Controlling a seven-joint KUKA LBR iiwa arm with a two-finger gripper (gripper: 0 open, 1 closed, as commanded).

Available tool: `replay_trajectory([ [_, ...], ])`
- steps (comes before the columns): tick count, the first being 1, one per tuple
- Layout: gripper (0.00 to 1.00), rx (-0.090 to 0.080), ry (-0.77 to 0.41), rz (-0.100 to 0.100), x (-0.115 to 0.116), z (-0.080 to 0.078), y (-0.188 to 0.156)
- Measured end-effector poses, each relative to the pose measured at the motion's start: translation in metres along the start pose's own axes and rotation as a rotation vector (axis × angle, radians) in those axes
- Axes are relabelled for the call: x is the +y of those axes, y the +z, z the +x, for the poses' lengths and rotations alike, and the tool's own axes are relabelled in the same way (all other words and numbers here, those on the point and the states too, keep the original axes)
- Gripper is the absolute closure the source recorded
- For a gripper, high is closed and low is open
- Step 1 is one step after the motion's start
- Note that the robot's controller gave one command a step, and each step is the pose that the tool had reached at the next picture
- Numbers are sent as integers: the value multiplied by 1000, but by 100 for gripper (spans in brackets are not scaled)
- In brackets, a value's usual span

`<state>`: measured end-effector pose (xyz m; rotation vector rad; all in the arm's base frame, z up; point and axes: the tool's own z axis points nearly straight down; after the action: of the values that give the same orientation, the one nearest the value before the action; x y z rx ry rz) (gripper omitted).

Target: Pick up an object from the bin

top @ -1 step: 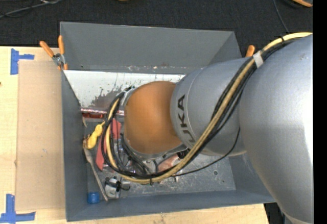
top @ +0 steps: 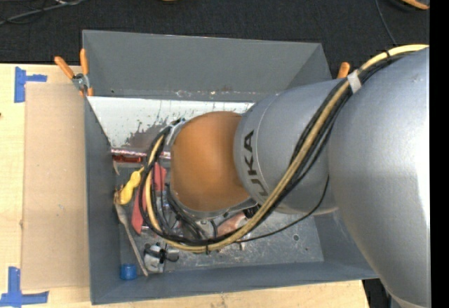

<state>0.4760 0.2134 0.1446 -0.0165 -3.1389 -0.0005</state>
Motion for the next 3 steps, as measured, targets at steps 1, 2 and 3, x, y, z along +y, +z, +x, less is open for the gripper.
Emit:
replay_trajectory([
  [1, 0, -7, 120, -5, -7, -55, 43],
  [2, 0, 4, 105, 1, 3, -76, 42],
  [3, 0, -6, 85, -4, -38, -62, 44],
])
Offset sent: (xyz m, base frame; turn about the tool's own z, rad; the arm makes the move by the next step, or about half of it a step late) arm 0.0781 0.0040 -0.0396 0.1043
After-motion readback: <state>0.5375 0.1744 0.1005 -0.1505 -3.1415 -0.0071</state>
